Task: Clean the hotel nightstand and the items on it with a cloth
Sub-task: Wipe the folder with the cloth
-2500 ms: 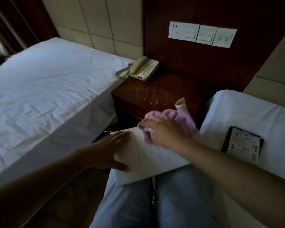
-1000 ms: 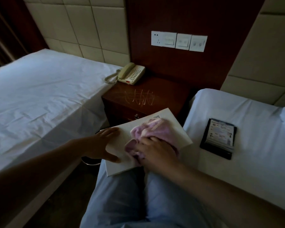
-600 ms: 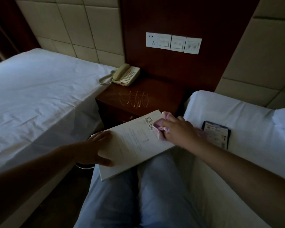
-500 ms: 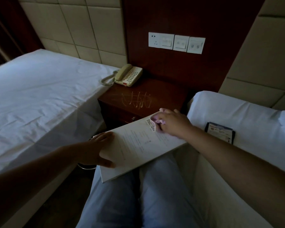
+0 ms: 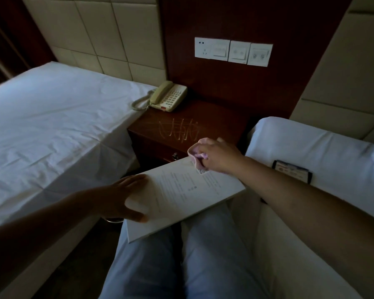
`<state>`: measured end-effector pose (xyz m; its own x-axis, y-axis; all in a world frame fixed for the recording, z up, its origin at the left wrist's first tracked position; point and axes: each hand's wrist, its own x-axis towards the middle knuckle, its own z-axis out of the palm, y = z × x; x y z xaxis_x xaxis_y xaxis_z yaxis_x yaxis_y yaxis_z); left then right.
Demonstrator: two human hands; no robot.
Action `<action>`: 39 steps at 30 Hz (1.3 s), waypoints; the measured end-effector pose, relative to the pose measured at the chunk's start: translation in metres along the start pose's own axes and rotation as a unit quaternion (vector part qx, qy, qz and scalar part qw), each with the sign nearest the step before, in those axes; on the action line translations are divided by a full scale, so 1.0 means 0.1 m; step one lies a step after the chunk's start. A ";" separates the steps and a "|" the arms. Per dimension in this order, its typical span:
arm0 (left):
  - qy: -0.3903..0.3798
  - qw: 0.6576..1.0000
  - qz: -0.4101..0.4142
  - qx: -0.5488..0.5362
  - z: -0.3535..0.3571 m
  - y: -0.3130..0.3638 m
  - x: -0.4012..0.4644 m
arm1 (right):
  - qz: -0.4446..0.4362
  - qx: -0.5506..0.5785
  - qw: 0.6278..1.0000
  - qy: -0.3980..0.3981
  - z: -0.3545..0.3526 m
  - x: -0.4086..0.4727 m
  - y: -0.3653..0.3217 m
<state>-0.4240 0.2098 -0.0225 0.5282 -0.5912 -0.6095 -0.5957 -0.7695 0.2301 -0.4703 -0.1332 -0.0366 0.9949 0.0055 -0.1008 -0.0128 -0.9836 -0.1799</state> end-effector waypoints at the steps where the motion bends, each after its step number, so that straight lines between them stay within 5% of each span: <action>1: 0.003 1.000 0.004 0.006 0.00 0.01 0.00 | -0.011 -0.003 1.000 0.003 0.00 -0.13 0.01; 7: 0.005 1.000 0.014 0.024 -0.01 0.07 -0.03 | 0.017 0.121 0.992 -0.006 0.02 -0.77 0.29; 13: 0.000 1.000 0.013 0.014 -0.04 0.16 -0.06 | 0.139 0.351 0.926 -0.019 -0.03 -0.16 0.59; 16: 0.005 0.999 0.015 0.031 -0.05 0.11 -0.05 | 0.173 0.380 0.908 -0.026 0.01 0.02 0.59; 25: 0.009 1.000 0.013 0.022 0.00 -0.05 -0.02 | 0.092 0.294 0.950 -0.044 0.10 -1.10 0.46; 30: 0.005 1.000 0.008 0.025 -0.04 0.04 0.00 | -0.012 0.041 0.999 -0.005 0.00 -1.49 0.37; 35: 0.042 0.998 -0.016 -0.031 0.03 -0.03 0.04 | -0.108 -0.186 0.974 0.072 0.06 -1.58 0.33; 39: 0.067 0.995 -0.043 -0.058 0.15 -0.15 0.17 | -0.090 -0.257 0.953 0.132 0.22 -1.51 0.20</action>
<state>-0.4152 0.2153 -0.0475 0.6542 -0.5430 -0.5265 -0.4747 -0.8367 0.2731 -0.6228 -0.1498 -0.0467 0.9679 0.2033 0.1475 0.1438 -0.9300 0.3383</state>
